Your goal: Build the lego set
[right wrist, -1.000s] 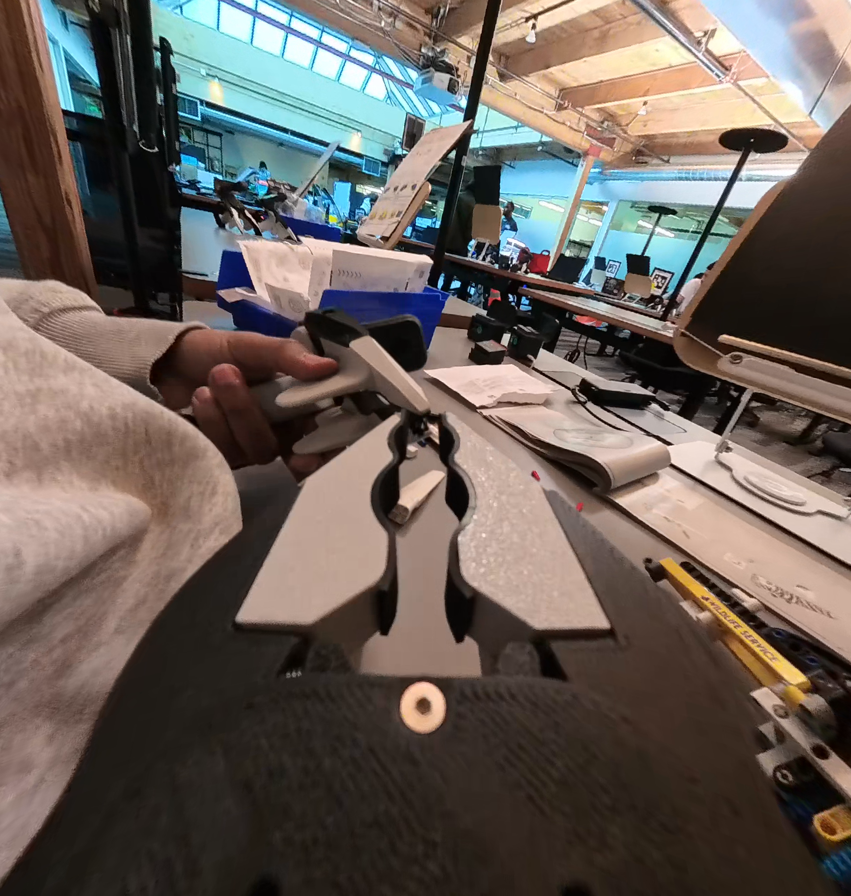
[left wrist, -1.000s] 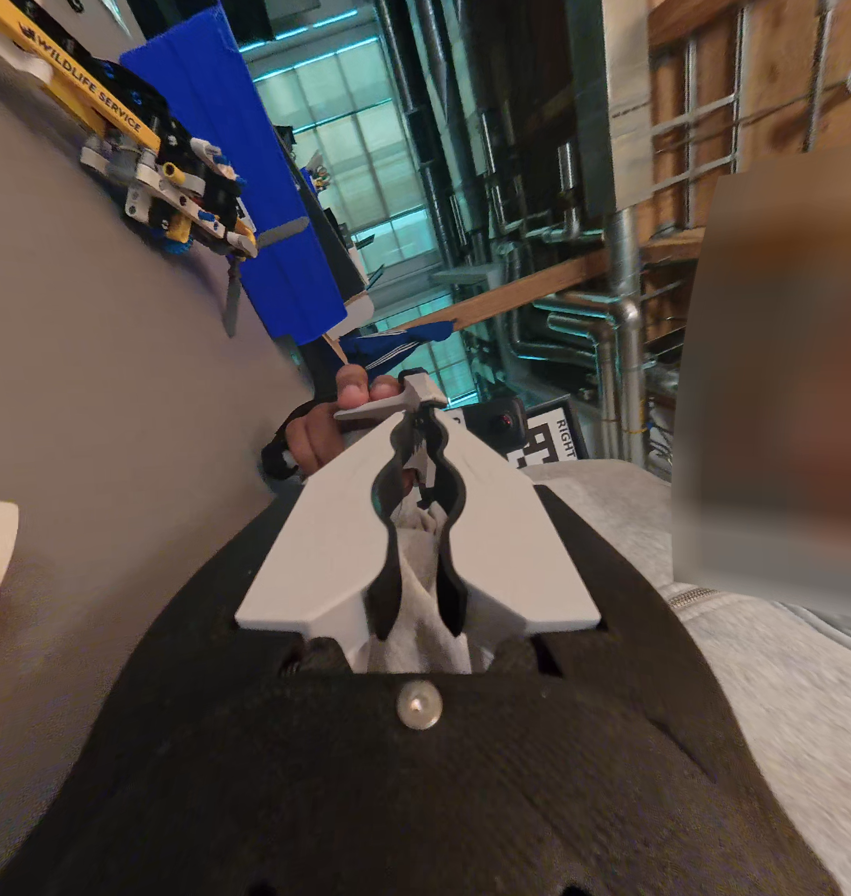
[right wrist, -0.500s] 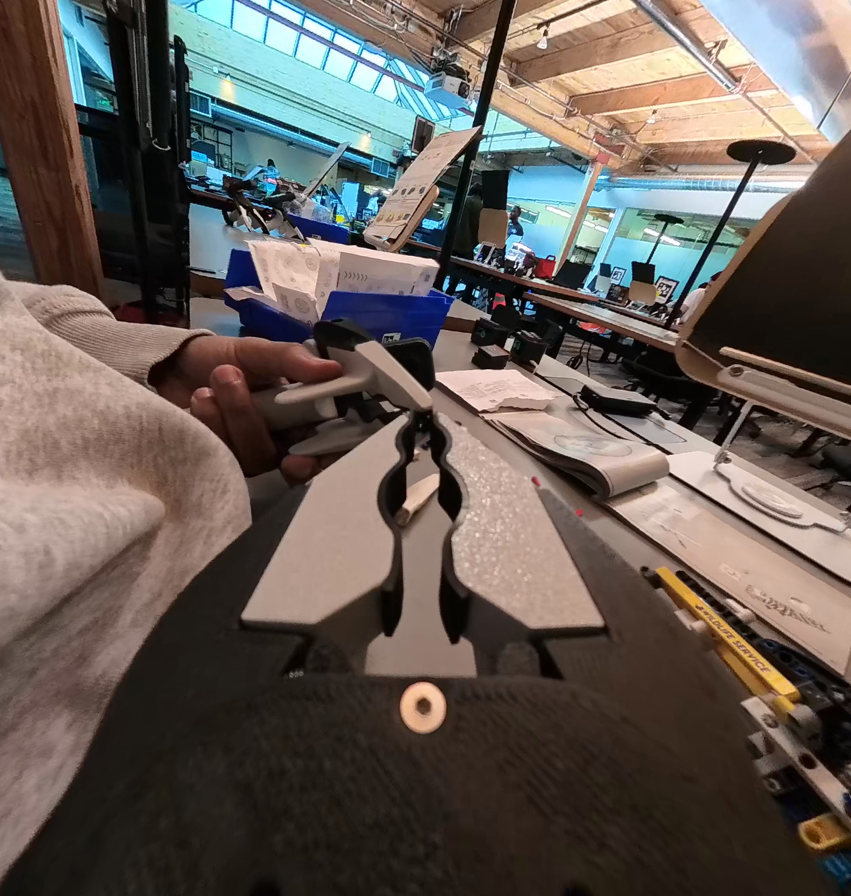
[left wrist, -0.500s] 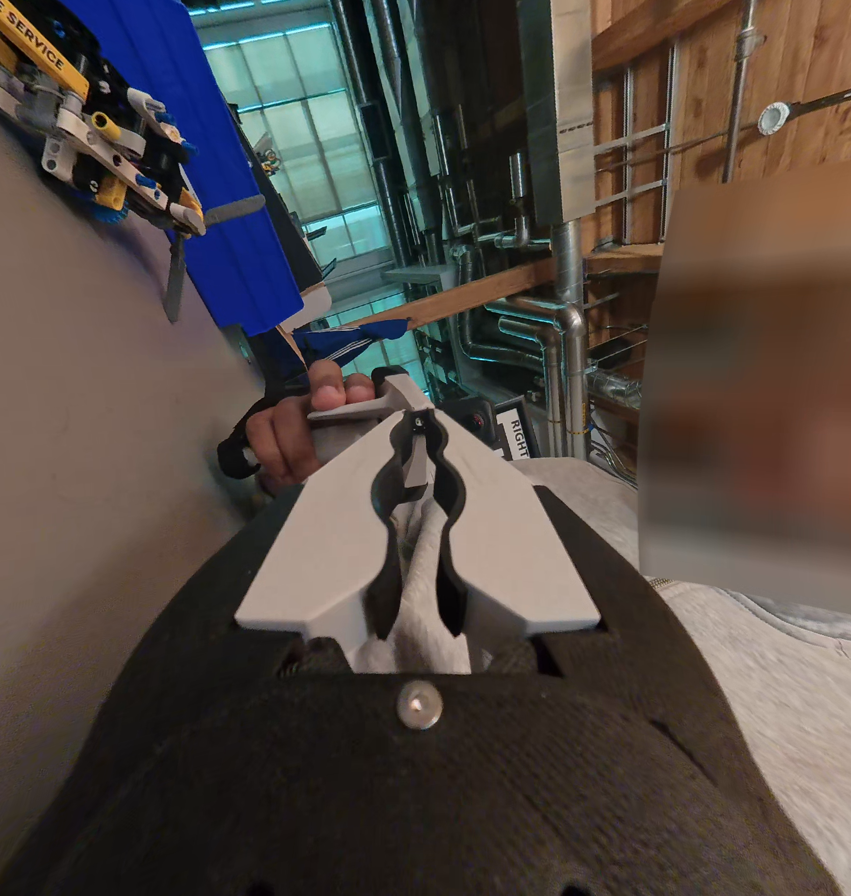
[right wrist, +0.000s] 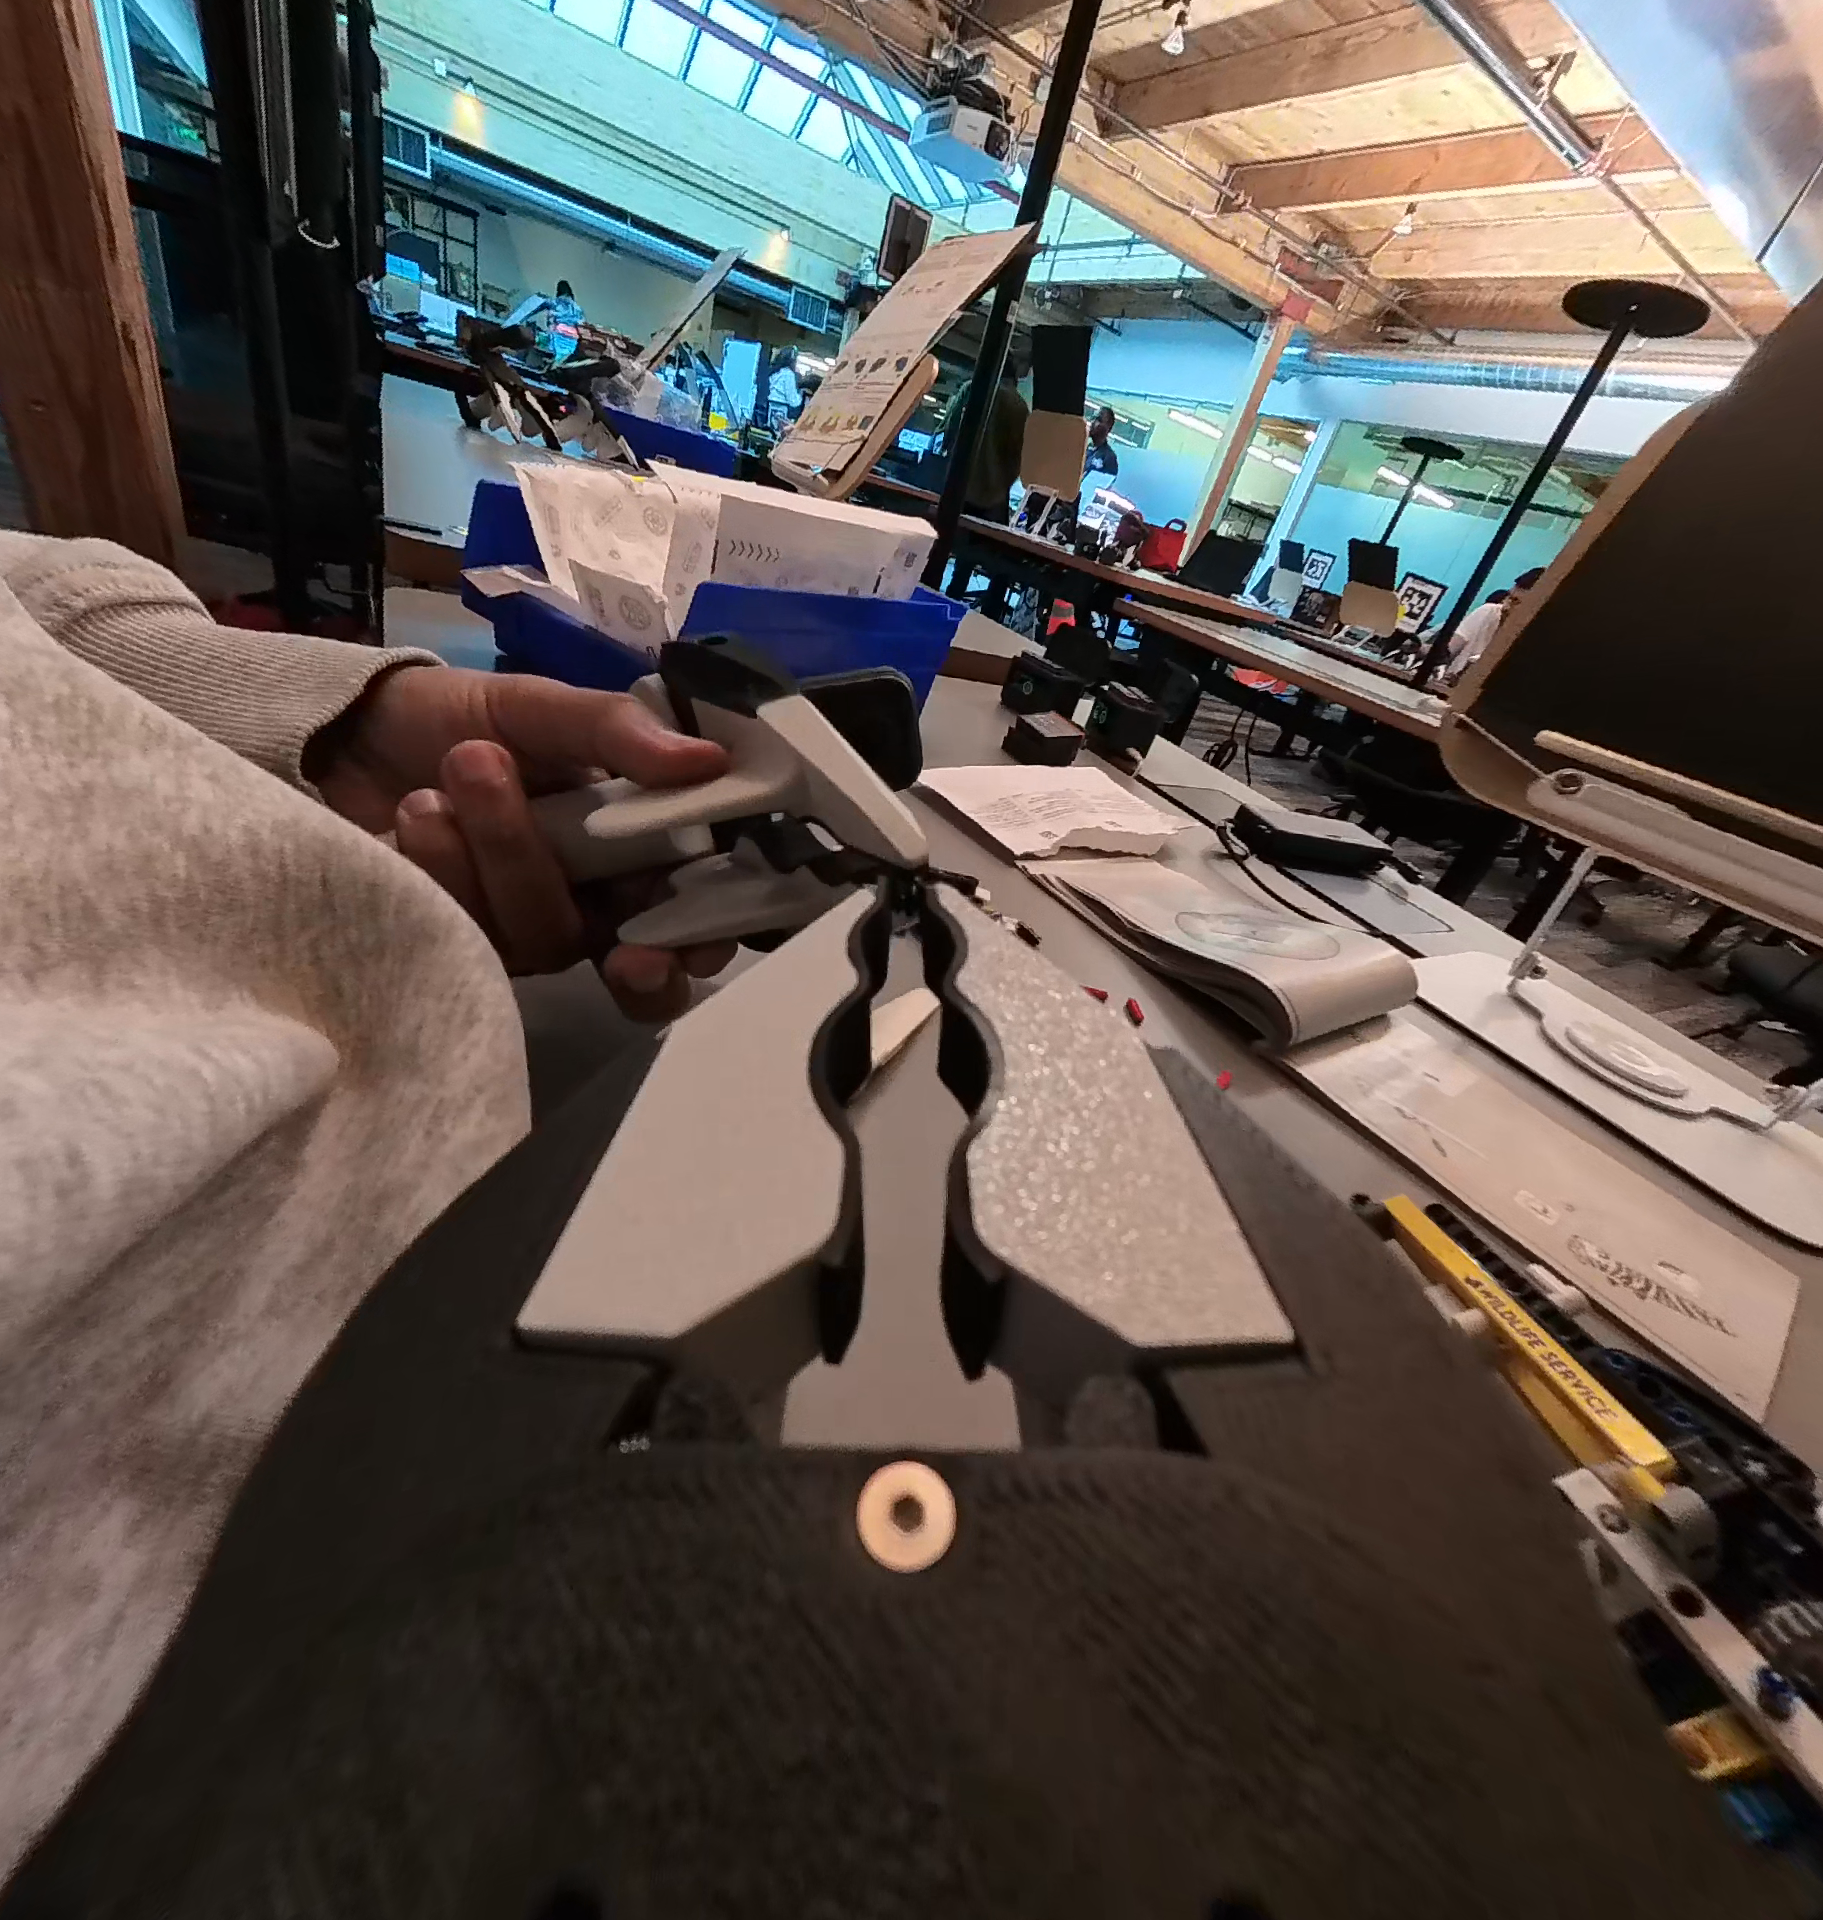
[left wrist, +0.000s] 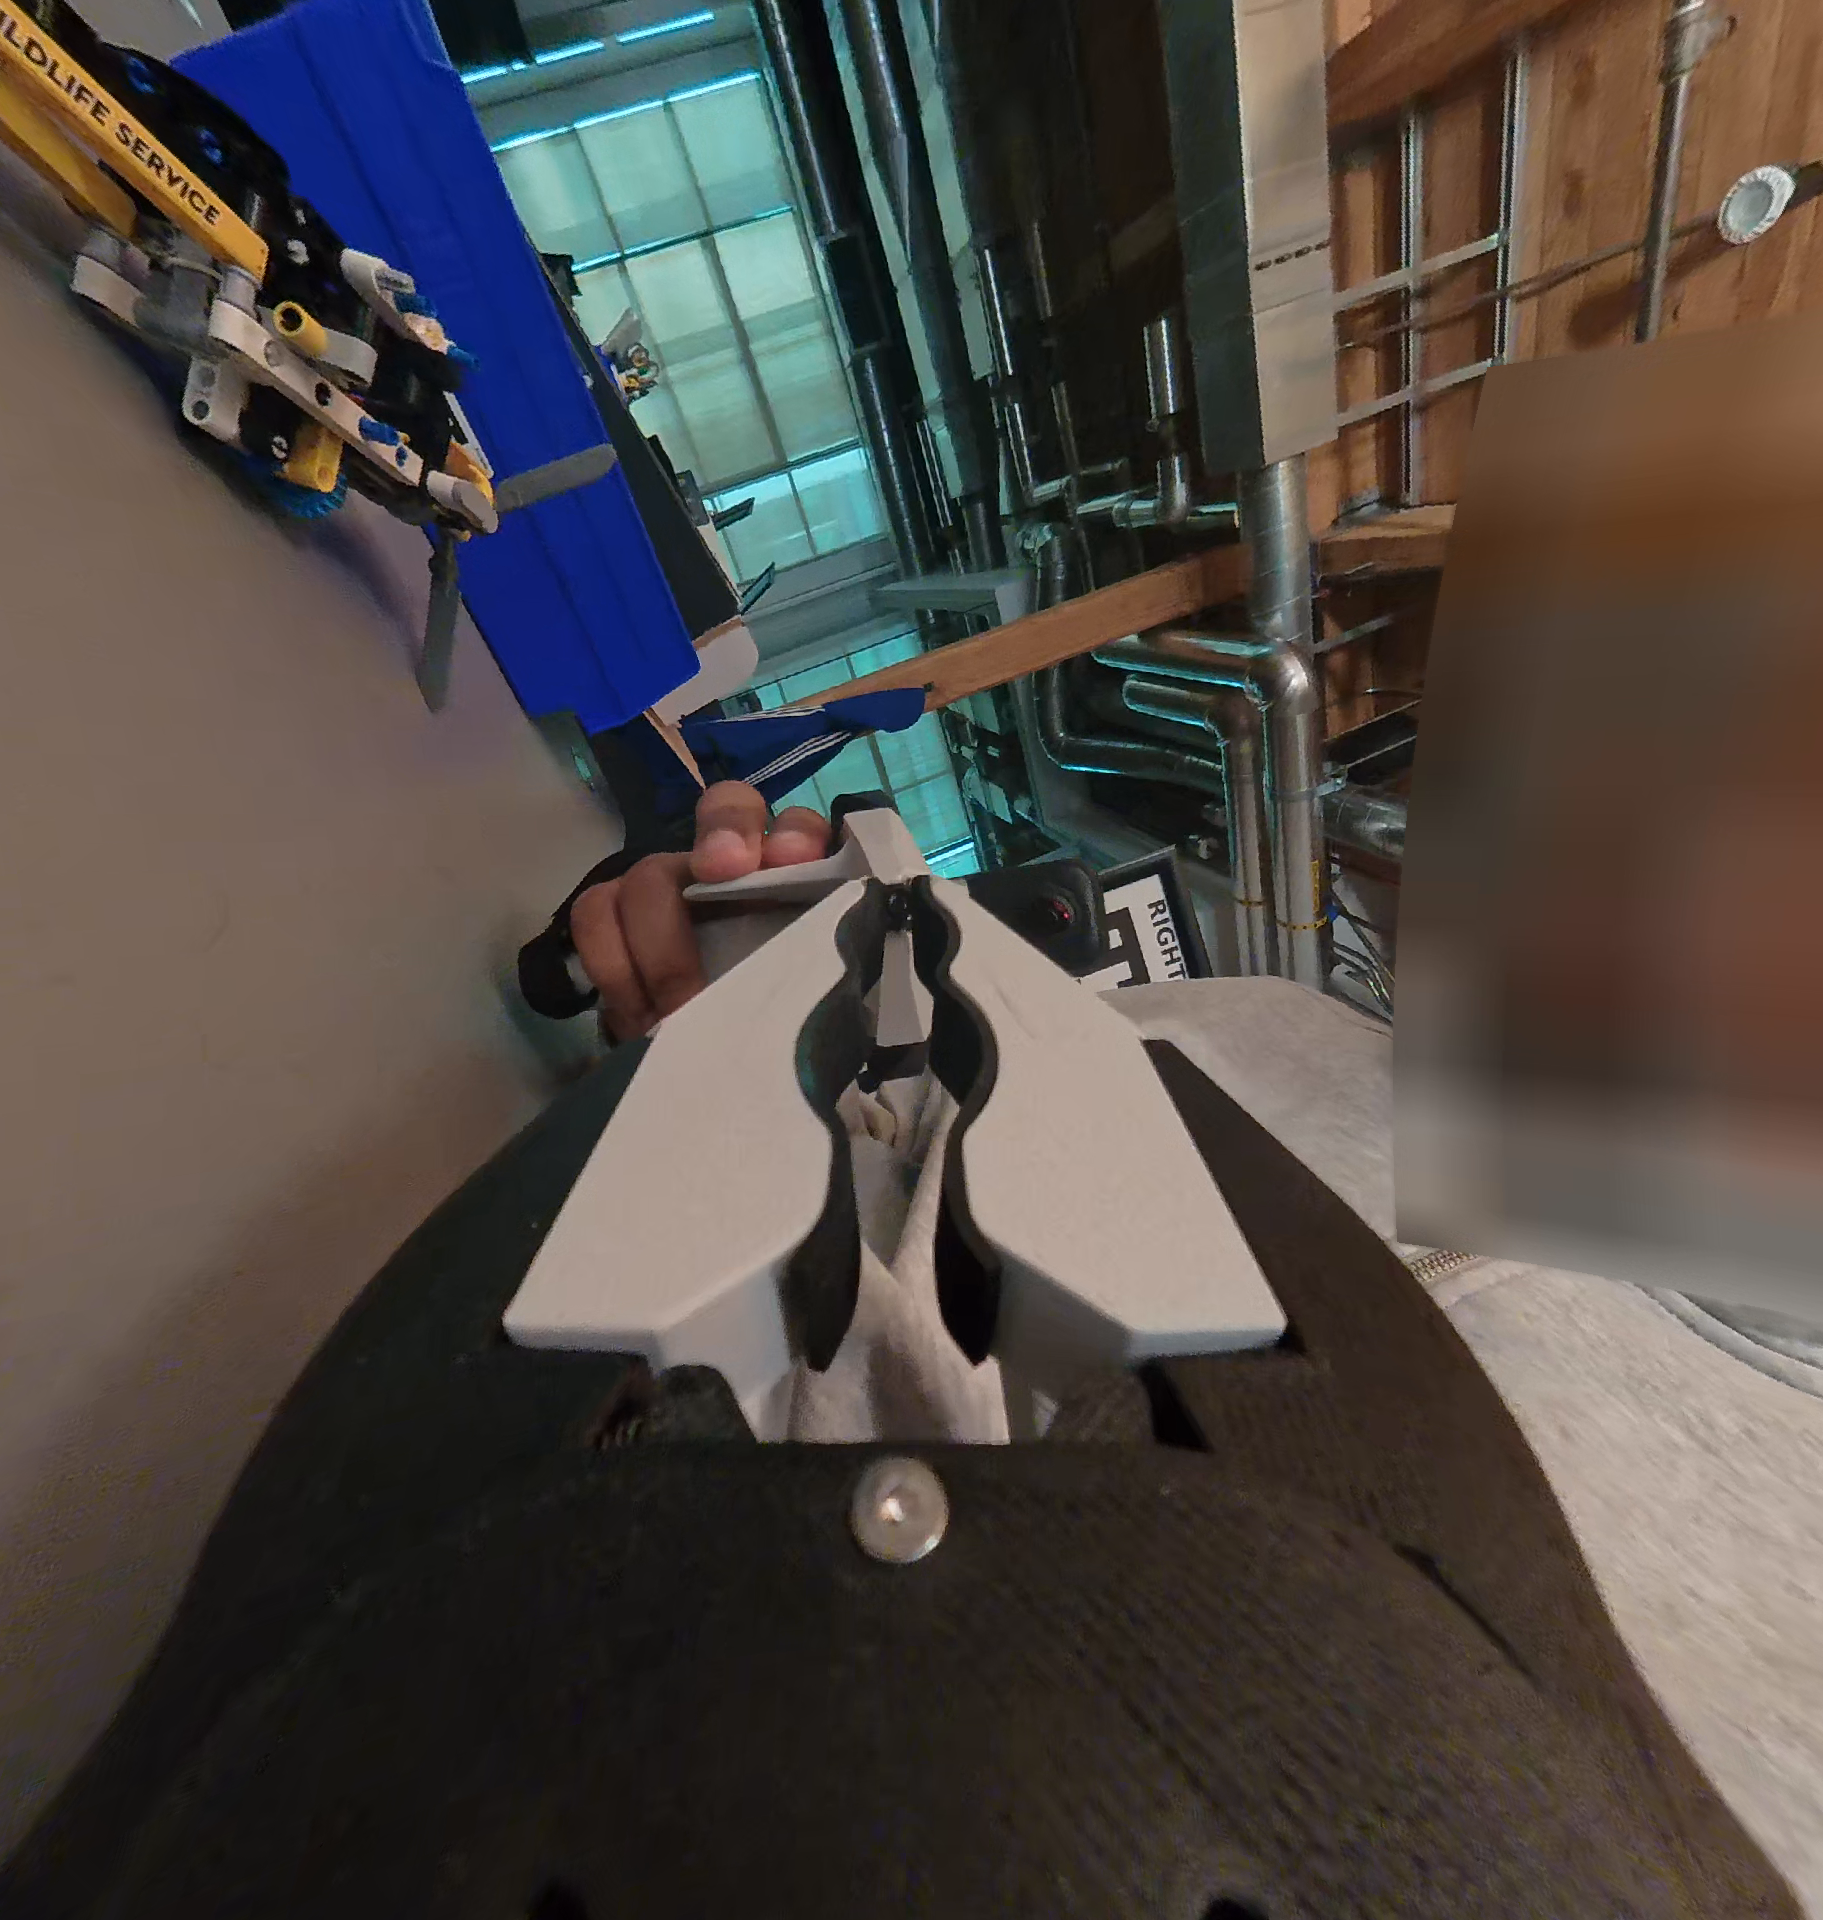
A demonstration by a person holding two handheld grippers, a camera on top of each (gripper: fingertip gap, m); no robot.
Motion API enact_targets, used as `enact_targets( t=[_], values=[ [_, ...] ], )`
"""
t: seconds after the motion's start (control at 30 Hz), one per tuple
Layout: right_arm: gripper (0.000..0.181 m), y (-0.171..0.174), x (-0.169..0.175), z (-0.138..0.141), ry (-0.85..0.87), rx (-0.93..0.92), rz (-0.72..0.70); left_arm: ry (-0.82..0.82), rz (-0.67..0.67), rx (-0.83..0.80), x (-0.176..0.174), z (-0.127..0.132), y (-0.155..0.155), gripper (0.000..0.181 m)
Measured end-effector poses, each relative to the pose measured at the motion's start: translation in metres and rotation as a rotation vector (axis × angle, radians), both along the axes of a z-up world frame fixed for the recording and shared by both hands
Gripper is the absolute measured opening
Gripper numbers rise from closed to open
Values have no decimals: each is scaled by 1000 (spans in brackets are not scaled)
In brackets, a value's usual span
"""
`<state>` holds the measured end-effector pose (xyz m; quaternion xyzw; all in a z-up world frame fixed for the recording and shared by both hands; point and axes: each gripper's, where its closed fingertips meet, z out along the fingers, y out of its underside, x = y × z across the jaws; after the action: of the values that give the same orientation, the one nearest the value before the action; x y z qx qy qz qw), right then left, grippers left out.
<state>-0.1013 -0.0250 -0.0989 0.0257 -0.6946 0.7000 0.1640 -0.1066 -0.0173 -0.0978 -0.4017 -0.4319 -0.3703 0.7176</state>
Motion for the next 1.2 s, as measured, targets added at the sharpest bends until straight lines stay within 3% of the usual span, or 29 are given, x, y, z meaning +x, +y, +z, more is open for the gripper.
enact_targets(
  t=[0.33,0.47,0.53,0.7,0.8,0.87,0.9,0.97,1.07,1.2],
  values=[
    [2,-2,-1,-4,-70,42,39,11,12,-67,0,-3,-1,2],
    [2,5,-14,1,-139,34,-8,20,95,-157,-8,-1,-25,28],
    [2,13,-25,4,-165,36,-41,30,196,-322,-15,-8,-49,33],
    [3,31,-40,2,-267,25,-81,-54,417,-1025,-11,-67,-106,40],
    [3,34,-41,-1,-348,-1,-70,-85,473,-1086,-11,-79,-95,43],
    [2,34,-40,1,-404,-36,-40,-126,415,-1227,-8,-103,-85,63],
    [2,35,-38,2,-426,-52,-26,-131,408,-1305,-9,-112,-84,64],
    [2,36,-36,2,-446,-69,-5,-100,461,-1388,-18,-113,-83,74],
    [2,38,-37,1,-429,-57,-12,-74,475,-1473,-27,-118,-79,69],
    [2,39,-38,-2,-404,-37,-24,-43,470,-1600,-27,-122,-82,33]
  ],
)
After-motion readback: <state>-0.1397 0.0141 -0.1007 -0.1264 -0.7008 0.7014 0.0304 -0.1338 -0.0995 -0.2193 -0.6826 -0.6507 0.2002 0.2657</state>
